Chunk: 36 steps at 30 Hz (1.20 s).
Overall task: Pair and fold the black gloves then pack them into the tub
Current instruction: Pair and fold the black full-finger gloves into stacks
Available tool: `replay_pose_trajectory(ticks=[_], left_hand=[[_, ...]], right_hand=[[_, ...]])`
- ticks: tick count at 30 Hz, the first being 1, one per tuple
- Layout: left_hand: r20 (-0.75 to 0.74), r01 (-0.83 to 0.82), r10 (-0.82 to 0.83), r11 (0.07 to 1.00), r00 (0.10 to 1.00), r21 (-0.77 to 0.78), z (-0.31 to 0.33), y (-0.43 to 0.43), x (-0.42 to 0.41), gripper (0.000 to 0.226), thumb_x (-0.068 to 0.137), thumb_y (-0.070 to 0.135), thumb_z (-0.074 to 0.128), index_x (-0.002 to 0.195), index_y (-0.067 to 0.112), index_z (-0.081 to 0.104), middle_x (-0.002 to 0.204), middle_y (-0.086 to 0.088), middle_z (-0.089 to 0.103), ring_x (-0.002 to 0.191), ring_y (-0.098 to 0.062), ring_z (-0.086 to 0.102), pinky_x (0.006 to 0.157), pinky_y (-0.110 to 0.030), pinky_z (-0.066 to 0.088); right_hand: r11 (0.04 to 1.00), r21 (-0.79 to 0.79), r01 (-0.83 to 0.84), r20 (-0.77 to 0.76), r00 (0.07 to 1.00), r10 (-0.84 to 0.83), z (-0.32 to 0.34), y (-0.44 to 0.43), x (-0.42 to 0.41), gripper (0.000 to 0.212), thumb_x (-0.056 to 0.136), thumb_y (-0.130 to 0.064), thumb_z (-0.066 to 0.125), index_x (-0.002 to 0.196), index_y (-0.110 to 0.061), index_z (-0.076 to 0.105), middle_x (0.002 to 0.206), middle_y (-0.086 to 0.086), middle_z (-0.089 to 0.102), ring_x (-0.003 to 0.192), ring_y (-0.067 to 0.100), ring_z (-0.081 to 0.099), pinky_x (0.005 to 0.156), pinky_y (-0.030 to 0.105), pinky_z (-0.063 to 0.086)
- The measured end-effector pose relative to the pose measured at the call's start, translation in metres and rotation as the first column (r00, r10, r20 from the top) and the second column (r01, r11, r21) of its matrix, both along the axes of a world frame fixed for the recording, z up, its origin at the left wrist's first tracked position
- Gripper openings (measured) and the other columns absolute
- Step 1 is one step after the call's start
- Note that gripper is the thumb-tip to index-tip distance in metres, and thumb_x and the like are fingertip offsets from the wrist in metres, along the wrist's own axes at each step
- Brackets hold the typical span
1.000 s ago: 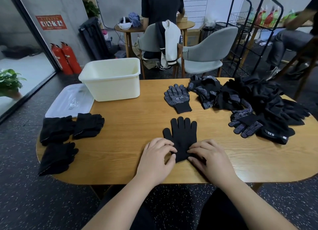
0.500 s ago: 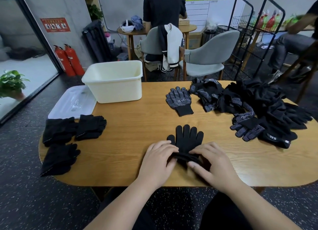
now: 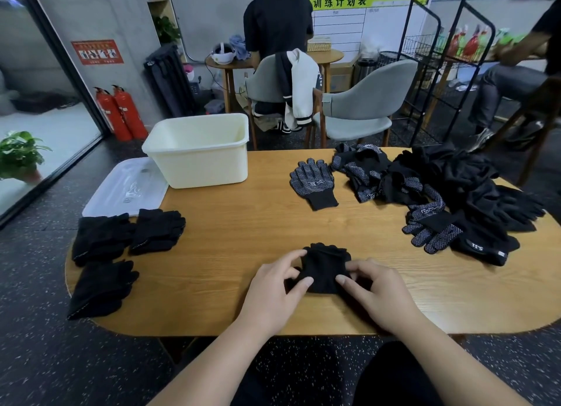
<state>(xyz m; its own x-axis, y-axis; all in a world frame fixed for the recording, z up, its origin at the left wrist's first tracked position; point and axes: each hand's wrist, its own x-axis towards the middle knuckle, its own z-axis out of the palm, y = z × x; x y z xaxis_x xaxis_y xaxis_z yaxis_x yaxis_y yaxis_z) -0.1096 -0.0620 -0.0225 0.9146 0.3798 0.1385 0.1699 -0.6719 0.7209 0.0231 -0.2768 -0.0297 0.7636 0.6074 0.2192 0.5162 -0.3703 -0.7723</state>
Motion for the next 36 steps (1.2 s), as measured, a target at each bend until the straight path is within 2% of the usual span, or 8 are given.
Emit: replay_pose_trajectory(ticks=[7, 13, 16, 21, 24, 27, 32, 36], left_hand=[[0.053, 0.015, -0.015, 1.0, 0.999, -0.012, 0.003, -0.001, 0.003, 0.056, 0.1, 0.037, 0.07, 0.148, 0.053, 0.046, 0.113, 0.027, 0.062, 0.112, 0.0, 0.058, 0.101, -0.02, 0.045], [0.091, 0.087, -0.102, 0.983, 0.991, 0.16, -0.001, -0.001, 0.001, 0.026, 0.107, 0.027, 0.061, 0.131, 0.033, 0.066, 0.123, 0.027, 0.05, 0.111, 0.0, 0.057, 0.094, -0.025, 0.051], [0.1, 0.113, -0.142, 0.962, 0.985, 0.248, -0.008, -0.003, 0.002, 0.027, 0.11, 0.022, 0.055, 0.132, 0.024, 0.07, 0.136, 0.021, 0.047, 0.122, 0.001, 0.054, 0.098, -0.027, 0.052], [-0.158, 0.299, -0.256, 0.873, 0.954, 0.385, -0.003, -0.01, 0.002, 0.058, 0.112, 0.046, 0.032, 0.166, 0.025, 0.032, 0.174, 0.018, 0.007, 0.159, -0.003, 0.011, 0.13, -0.032, 0.021], [-0.34, 0.446, -0.304, 0.732, 0.89, 0.515, 0.001, -0.01, 0.007, 0.076, 0.11, 0.061, 0.018, 0.17, 0.019, -0.002, 0.175, 0.007, -0.021, 0.158, -0.005, -0.024, 0.132, -0.039, -0.003], [-0.404, 0.489, -0.297, 0.677, 0.865, 0.551, 0.001, -0.009, 0.012, 0.083, 0.107, 0.068, 0.011, 0.168, 0.016, -0.011, 0.172, 0.003, -0.031, 0.154, -0.008, -0.036, 0.132, -0.043, -0.008], [-0.359, 0.437, -0.268, 0.698, 0.894, 0.567, 0.002, -0.013, 0.009, 0.081, 0.108, 0.066, 0.013, 0.17, 0.015, 0.0, 0.175, 0.002, -0.021, 0.156, -0.012, -0.032, 0.132, -0.043, -0.008], [-0.168, 0.347, -0.312, 0.706, 0.935, 0.618, -0.004, -0.012, 0.0, 0.063, 0.11, 0.055, 0.03, 0.164, 0.021, 0.034, 0.17, 0.007, 0.028, 0.156, -0.019, 0.019, 0.13, -0.042, 0.015]], right_hand=[[0.989, -0.057, 0.136, -0.049, 0.989, -0.139, 0.004, 0.01, 0.0, 0.025, 0.089, -0.047, 0.079, 0.112, -0.044, 0.069, 0.082, -0.018, 0.068, 0.074, 0.004, 0.065, 0.069, 0.026, 0.05], [0.959, -0.132, 0.249, 0.218, 0.951, -0.217, -0.003, 0.016, -0.008, 0.039, 0.091, -0.043, 0.078, 0.127, -0.038, 0.064, 0.081, -0.017, 0.056, 0.069, 0.002, 0.055, 0.06, 0.016, 0.04], [0.938, -0.127, 0.323, 0.402, 0.881, -0.248, -0.005, 0.018, -0.013, 0.039, 0.095, -0.031, 0.074, 0.133, -0.029, 0.064, 0.106, -0.008, 0.054, 0.086, 0.017, 0.059, 0.067, 0.032, 0.052], [0.893, -0.411, 0.181, 0.509, 0.858, 0.06, -0.007, 0.022, -0.016, 0.054, 0.111, -0.054, 0.034, 0.159, -0.031, 0.042, 0.17, -0.011, 0.03, 0.154, 0.02, 0.03, 0.113, 0.042, 0.041], [0.795, -0.598, 0.101, 0.363, 0.919, 0.156, -0.008, 0.026, -0.008, 0.076, 0.102, -0.072, -0.002, 0.168, -0.036, 0.007, 0.174, -0.016, -0.01, 0.161, 0.012, -0.012, 0.13, 0.041, 0.012], [0.789, -0.605, 0.103, 0.357, 0.921, 0.154, -0.01, 0.029, -0.004, 0.084, 0.096, -0.077, -0.014, 0.168, -0.034, -0.002, 0.173, -0.014, -0.017, 0.161, 0.015, -0.013, 0.13, 0.041, 0.005], [0.806, -0.585, 0.087, 0.326, 0.936, 0.136, -0.006, 0.028, -0.007, 0.079, 0.097, -0.071, -0.008, 0.167, -0.037, 0.0, 0.173, -0.017, -0.014, 0.161, 0.013, -0.013, 0.131, 0.04, 0.006], [0.907, -0.397, 0.137, 0.347, 0.938, 0.011, -0.01, 0.022, -0.009, 0.064, 0.108, -0.058, 0.014, 0.156, -0.033, 0.046, 0.166, -0.015, 0.035, 0.155, 0.016, 0.026, 0.123, 0.042, 0.032]])
